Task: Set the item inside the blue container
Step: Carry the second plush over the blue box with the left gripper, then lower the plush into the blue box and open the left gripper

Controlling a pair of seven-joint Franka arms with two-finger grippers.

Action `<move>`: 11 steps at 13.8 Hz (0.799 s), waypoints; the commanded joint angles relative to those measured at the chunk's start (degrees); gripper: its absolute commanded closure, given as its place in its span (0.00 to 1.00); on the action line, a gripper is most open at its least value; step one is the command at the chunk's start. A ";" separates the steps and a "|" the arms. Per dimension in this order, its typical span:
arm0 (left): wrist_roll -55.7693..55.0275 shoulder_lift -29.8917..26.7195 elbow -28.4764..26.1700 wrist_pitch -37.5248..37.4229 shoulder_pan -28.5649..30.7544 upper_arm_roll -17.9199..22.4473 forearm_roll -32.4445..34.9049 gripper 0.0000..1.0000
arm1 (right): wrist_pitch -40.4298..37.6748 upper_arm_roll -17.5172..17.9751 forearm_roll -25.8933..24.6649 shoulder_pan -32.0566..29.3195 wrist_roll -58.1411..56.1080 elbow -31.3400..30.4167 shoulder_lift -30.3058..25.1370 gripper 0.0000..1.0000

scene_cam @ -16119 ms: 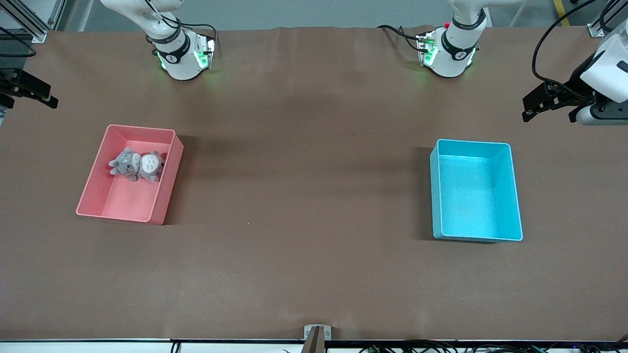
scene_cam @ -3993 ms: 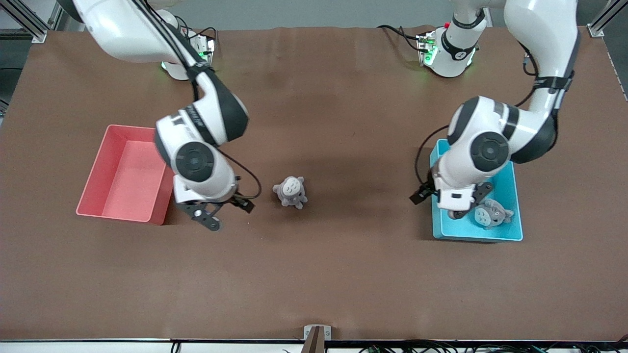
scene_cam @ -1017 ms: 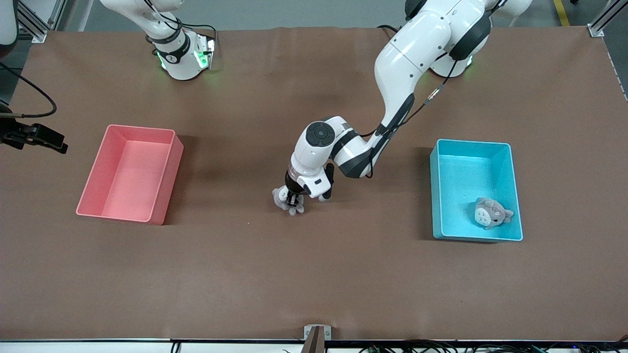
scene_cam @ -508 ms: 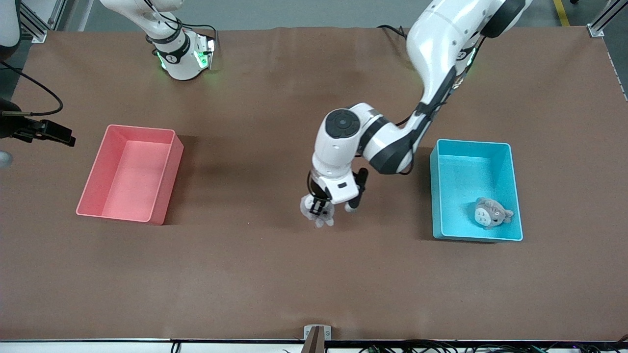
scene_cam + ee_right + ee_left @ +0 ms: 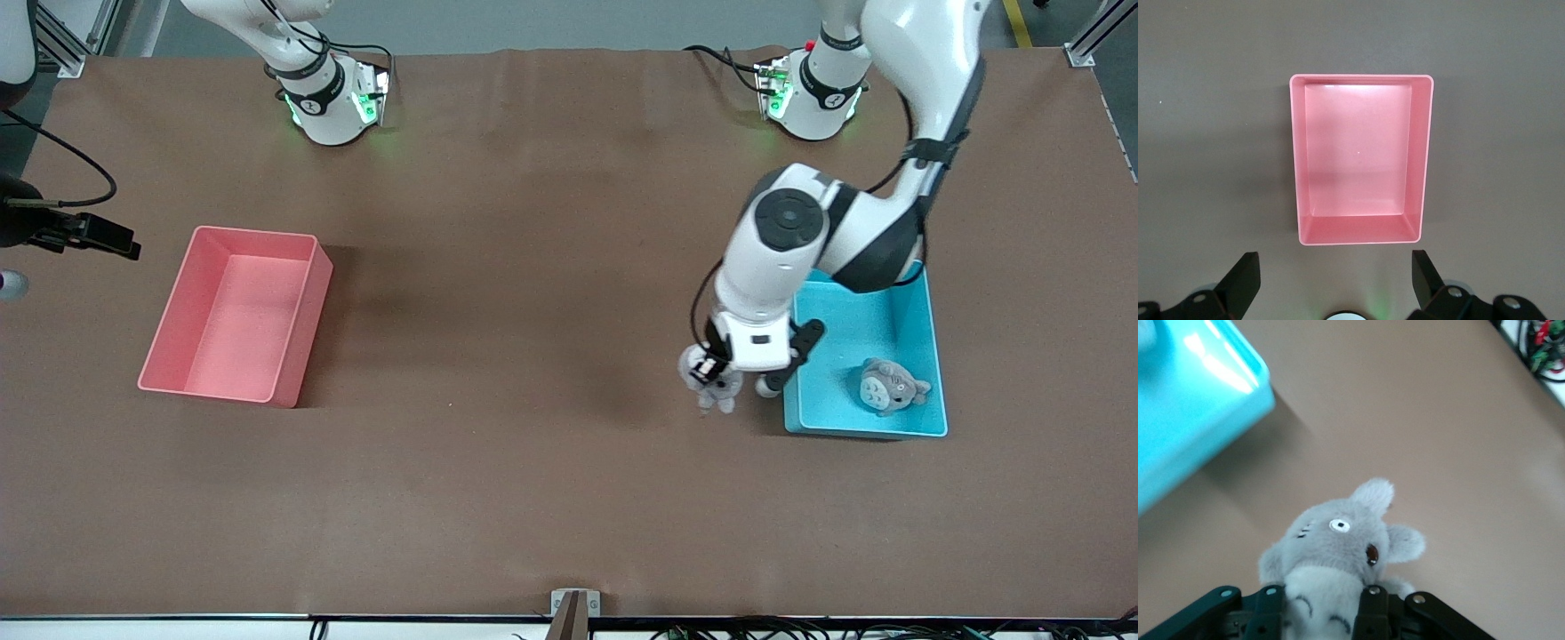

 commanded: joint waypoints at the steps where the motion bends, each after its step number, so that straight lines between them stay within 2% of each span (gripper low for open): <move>1: 12.70 -3.77 -5.88 -0.69 10.83 -7.81 -1.42 0.96 | 0.15 0.33 1.04 -0.47 -0.01 -4.35 -5.58 0.00; 4: 27.11 -3.68 -5.98 -7.88 23.14 -14.77 -1.51 0.94 | -1.43 0.51 1.13 -0.29 0.07 -4.36 -7.18 0.00; 7: 40.22 -3.77 -7.55 -11.33 29.83 -16.10 -1.51 0.88 | -2.23 0.86 1.22 -0.03 0.08 -4.36 -8.67 0.00; 8: 42.78 -3.68 -8.69 -11.33 31.76 -16.10 -1.51 0.74 | -2.23 0.86 1.91 -0.03 0.08 -4.09 -9.02 0.00; 9: 43.67 -3.42 -9.14 -11.33 32.48 -16.10 -1.51 0.53 | -2.40 0.86 3.05 -0.20 -0.01 -3.74 -9.20 0.00; 10: 43.25 -3.25 -9.31 -11.33 32.49 -16.02 -1.51 0.10 | -3.01 0.77 3.50 -0.29 -0.10 -3.31 -9.20 0.00; 11: 42.55 -3.16 -9.40 -11.42 32.49 -16.10 -1.60 0.00 | -3.63 0.86 3.50 -0.29 -0.10 -2.52 -9.20 0.00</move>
